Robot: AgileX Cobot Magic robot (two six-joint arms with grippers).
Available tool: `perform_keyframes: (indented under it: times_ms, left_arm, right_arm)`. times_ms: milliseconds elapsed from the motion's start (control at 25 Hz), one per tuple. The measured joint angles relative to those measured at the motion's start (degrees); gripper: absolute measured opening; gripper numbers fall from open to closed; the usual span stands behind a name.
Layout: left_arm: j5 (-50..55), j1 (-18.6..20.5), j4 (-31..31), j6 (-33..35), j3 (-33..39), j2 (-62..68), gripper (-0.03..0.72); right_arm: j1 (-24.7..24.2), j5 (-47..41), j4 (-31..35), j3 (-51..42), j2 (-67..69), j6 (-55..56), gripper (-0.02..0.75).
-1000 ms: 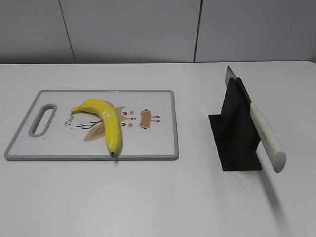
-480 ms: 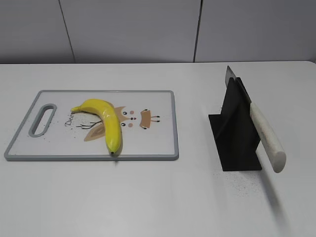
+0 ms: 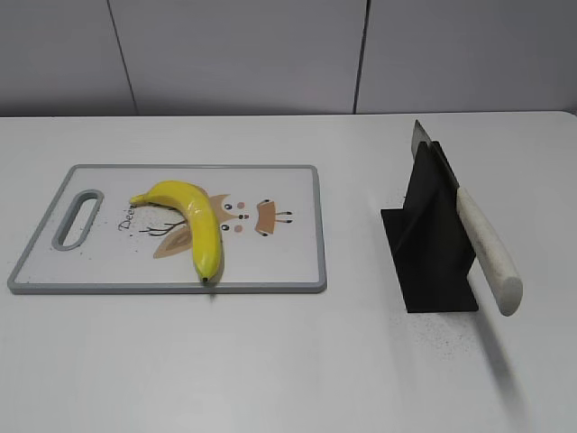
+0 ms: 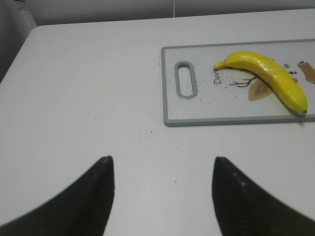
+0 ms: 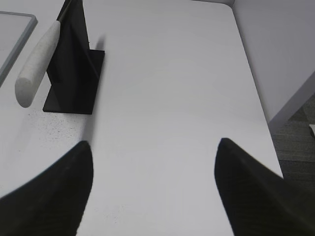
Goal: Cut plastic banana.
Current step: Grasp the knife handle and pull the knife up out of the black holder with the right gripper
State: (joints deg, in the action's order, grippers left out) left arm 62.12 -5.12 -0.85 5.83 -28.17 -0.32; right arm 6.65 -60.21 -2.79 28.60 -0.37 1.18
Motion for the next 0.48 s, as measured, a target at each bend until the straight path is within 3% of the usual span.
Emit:
perform_keyframes:
  times_ms: [480]
  left_arm:
    - [0.00,0.00,0.00,0.00,0.00,0.00,0.590]
  right_arm:
    - [0.00,-0.38,3.33,0.22,4.03,-0.03,0.585]
